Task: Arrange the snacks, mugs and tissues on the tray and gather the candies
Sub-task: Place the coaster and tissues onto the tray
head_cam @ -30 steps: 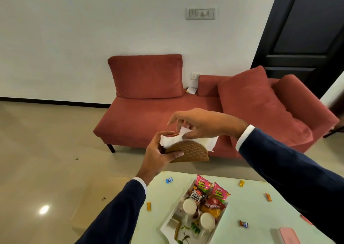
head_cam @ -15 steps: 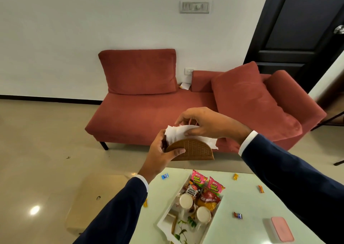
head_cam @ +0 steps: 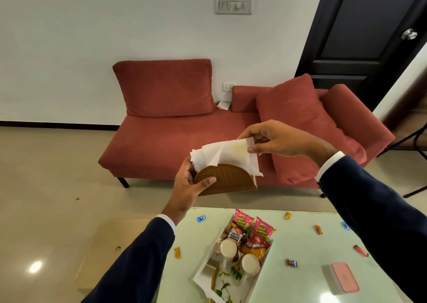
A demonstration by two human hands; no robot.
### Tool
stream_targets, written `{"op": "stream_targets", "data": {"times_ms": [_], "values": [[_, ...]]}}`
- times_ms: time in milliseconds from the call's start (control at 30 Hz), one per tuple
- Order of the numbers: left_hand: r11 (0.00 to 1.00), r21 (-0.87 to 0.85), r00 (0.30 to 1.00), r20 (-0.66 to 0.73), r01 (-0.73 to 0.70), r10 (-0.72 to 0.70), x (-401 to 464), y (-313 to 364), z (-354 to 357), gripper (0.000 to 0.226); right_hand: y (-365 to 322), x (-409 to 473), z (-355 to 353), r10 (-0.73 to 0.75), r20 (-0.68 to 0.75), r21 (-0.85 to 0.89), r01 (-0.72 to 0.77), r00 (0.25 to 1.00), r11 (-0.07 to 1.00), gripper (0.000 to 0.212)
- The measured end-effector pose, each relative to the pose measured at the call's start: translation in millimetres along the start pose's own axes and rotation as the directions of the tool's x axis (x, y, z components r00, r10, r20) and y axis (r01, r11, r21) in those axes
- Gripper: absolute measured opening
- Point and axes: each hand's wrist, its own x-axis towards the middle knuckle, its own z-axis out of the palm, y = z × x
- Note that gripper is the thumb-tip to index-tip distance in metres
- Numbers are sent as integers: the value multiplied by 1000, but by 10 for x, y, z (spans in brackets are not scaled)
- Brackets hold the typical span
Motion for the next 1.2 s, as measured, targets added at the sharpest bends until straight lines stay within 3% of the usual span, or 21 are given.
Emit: {"op": "stream_targets", "data": {"times_ms": [300, 500, 600, 733, 867, 967, 1033, 1133, 1200], "values": [[1000, 11, 1000, 23, -8, 8, -8, 24, 27, 68, -53, 21, 46, 2, -54, -24, -3, 999, 1000, 18], [995, 95, 1000, 20, -21, 19, -35, 14, 55, 55, -75, 65, 288, -59, -150, -89, 46, 987, 995, 22], [992, 123, 1000, 5, -30, 29, -53, -13, 62, 62, -4, 87, 421, -30, -208, 14, 34, 978, 999, 23], [993, 114, 1000, -5, -2, 3, -95, -30, 79, 51, 72, 87, 631, 44, -243, 179, 0, 969, 984, 25], [990, 139, 1000, -2, 17, -17, -122, -98, 70, 51, 107, 69, 795, 67, -152, 258, -26, 986, 966, 28], [989, 145, 999, 1, 33, -34, -146, -243, 16, 54, 174, 29, 826, 126, -25, 374, -108, 992, 921, 46], [987, 137, 996, -15, 87, -86, -195, -394, -27, 54, 277, 19, 874, 156, 52, 329, -164, 986, 930, 50], [973, 165, 986, -18, 164, -164, -276, -678, -77, 51, 512, 42, 1064, 168, 119, 49, -175, 979, 983, 59], [957, 190, 975, -16, 220, -221, -341, -958, -111, 50, 784, 57, 1333, 183, 112, -49, -178, 977, 983, 64]]}}
